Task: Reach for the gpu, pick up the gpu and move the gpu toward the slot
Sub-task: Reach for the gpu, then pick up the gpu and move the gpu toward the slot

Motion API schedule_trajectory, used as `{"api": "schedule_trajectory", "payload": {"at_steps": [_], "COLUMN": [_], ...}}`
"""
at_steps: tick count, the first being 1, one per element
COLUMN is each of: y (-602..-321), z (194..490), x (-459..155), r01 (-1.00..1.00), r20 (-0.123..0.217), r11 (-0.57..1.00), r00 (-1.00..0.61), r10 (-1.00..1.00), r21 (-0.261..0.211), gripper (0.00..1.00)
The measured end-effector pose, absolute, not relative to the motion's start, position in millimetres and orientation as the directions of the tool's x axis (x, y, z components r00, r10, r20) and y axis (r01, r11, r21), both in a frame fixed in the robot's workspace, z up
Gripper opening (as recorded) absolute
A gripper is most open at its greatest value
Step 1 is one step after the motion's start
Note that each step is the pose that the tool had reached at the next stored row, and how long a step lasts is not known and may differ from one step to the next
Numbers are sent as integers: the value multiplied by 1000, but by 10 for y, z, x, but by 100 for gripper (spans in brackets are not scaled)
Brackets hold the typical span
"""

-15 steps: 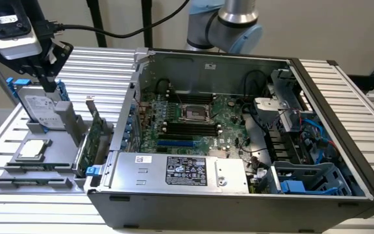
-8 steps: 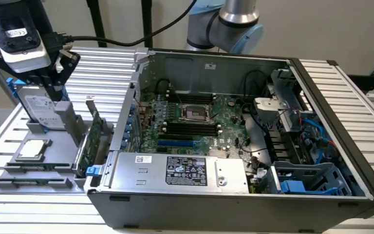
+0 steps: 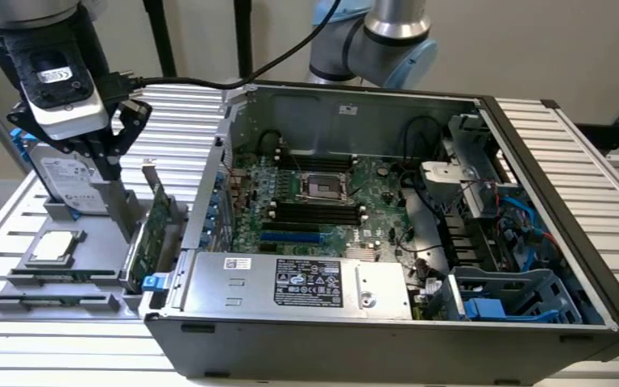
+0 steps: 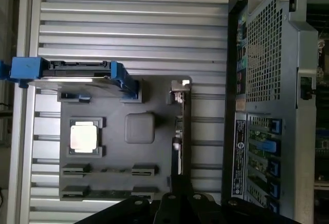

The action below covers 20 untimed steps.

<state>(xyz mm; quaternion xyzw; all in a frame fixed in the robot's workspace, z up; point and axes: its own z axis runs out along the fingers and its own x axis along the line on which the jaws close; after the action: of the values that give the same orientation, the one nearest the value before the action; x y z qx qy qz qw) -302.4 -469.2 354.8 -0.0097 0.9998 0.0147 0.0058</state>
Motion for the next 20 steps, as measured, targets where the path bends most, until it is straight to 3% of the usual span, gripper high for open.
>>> {"api": "schedule_trajectory", "payload": {"at_steps": [16, 20], "y": [-4692, -4692], "z": [3541, 3541], "x": [-3012, -3012], "r01": [-20, -20], "r20": [-12, -12], "r11": [999, 999], "r00": [-1000, -1000], "r10": [-19, -19], "r21": [28, 28], "gripper": [12, 30]}}
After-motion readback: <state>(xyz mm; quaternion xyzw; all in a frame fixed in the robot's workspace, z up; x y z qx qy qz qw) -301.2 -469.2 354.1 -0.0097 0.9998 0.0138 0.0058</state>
